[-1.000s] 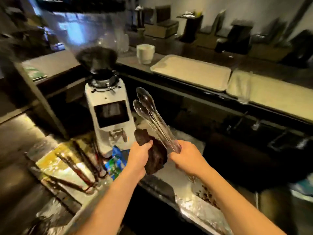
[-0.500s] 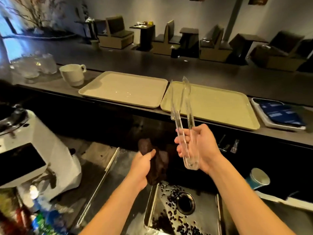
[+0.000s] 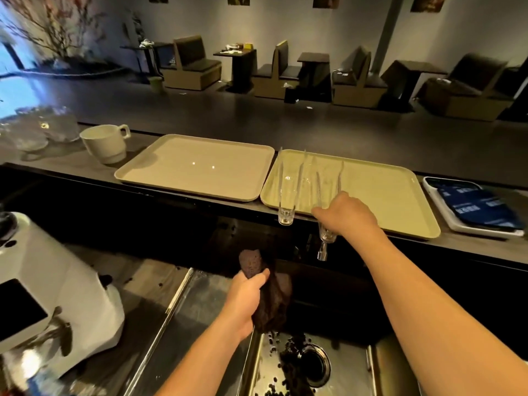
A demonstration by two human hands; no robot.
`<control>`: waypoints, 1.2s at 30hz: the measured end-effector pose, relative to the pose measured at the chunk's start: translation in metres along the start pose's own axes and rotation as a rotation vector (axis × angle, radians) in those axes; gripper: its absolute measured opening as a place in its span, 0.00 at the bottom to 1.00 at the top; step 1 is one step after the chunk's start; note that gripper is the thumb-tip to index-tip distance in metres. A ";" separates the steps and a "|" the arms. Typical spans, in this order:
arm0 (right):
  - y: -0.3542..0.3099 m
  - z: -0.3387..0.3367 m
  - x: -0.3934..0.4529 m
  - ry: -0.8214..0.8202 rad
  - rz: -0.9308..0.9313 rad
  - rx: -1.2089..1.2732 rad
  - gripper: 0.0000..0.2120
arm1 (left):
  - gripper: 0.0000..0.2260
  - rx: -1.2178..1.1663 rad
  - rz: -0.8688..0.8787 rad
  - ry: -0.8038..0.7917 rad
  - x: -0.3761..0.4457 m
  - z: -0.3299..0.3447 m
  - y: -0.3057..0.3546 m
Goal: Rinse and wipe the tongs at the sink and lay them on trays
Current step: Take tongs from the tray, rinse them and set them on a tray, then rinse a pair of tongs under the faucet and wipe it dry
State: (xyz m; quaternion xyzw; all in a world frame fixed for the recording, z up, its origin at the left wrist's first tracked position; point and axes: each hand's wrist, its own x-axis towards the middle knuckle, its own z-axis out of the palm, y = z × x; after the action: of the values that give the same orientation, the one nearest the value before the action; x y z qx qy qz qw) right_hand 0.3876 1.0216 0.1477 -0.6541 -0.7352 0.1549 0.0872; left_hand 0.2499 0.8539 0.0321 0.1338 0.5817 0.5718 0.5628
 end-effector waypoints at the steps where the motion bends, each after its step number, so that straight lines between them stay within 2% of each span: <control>1: -0.003 0.002 0.005 0.022 0.002 -0.002 0.23 | 0.09 -0.001 -0.002 0.008 0.003 -0.001 0.002; 5: -0.012 0.006 0.017 0.025 0.007 0.038 0.22 | 0.10 -0.022 0.006 0.023 0.007 -0.005 0.008; 7: -0.014 0.004 0.015 0.023 0.014 0.018 0.29 | 0.11 -0.025 0.017 0.017 0.006 -0.009 0.010; 9: -0.013 0.000 0.005 0.117 0.035 -0.092 0.35 | 0.11 -0.022 0.038 0.001 0.004 -0.012 0.012; 10: -0.013 -0.002 -0.002 0.193 0.015 -0.156 0.35 | 0.10 -0.027 0.051 -0.009 0.002 -0.014 0.014; 12: -0.017 -0.002 -0.021 0.349 -0.109 -0.198 0.26 | 0.09 -0.055 0.053 -0.009 -0.006 -0.022 0.015; 14: -0.027 0.008 -0.047 0.384 -0.286 -0.074 0.16 | 0.09 -0.097 0.030 0.013 -0.015 -0.035 0.014; 16: -0.041 0.025 -0.076 0.246 -0.388 0.121 0.10 | 0.11 -0.138 0.014 0.032 -0.024 -0.053 0.012; 18: -0.057 0.044 -0.102 0.047 -0.404 0.285 0.09 | 0.13 -0.180 -0.017 0.077 -0.035 -0.070 0.012; 22: -0.100 0.093 -0.149 -0.251 -0.473 0.368 0.08 | 0.17 -0.292 -0.086 0.218 -0.062 -0.125 0.007; 25: -0.131 0.128 -0.179 -0.349 -0.519 0.381 0.07 | 0.16 -0.366 -0.099 0.296 -0.089 -0.173 0.002; 30: -0.203 0.182 -0.252 -0.457 -0.617 0.360 0.09 | 0.08 -0.435 0.020 0.367 -0.147 -0.273 -0.018; 34: -0.251 0.228 -0.307 -0.507 -0.686 0.293 0.11 | 0.15 -0.531 0.006 0.469 -0.191 -0.340 -0.033; 36: -0.272 0.253 -0.335 -0.532 -0.677 0.242 0.13 | 0.13 -0.581 0.005 0.528 -0.209 -0.379 -0.043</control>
State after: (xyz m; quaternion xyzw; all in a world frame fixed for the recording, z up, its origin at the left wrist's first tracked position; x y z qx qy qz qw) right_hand 0.0926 0.6356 0.0288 -0.2989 -0.8815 0.3652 0.0168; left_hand 0.0341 0.4788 -0.0071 -0.1814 0.5199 0.7289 0.4068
